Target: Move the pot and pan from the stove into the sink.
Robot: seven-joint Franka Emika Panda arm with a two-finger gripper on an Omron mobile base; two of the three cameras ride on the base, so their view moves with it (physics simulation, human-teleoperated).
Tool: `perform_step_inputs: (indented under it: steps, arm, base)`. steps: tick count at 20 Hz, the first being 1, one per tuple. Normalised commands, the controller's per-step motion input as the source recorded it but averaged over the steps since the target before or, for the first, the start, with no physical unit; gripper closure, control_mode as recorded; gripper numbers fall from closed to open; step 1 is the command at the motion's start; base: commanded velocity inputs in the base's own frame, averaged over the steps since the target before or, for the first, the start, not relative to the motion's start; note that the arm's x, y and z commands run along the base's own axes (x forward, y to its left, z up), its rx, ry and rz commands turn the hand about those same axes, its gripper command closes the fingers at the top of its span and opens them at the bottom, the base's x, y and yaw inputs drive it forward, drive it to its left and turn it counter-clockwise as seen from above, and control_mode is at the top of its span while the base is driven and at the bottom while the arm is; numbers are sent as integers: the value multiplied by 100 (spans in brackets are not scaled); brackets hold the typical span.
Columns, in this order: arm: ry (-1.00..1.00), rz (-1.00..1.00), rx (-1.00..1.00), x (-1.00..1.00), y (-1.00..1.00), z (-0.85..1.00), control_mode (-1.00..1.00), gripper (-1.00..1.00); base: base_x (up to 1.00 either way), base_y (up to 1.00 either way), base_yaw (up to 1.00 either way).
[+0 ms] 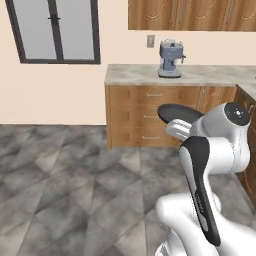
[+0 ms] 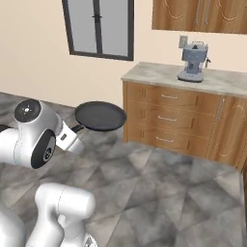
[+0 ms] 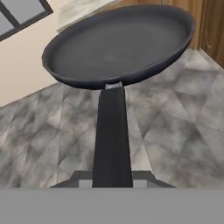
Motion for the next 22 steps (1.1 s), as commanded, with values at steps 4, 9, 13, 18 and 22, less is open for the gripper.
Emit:
perform_step_inputs:
  steps: [4, 9, 13, 18, 22]
  arm:
    - [0, 0, 0, 0, 0, 0, 100, 100]
    - [0, 0, 0, 0, 0, 0, 100, 100]
    - [0, 0, 0, 0, 0, 0, 100, 100]
    - [0, 0, 0, 0, 0, 0, 100, 100]
    - [0, 0, 0, 0, 0, 0, 100, 100]
  base:
    - [6, -4, -43]
    - [5, 0, -48]
    - [3, 0, -49]
    - [3, 0, -49]
    - [2, 0, -47]
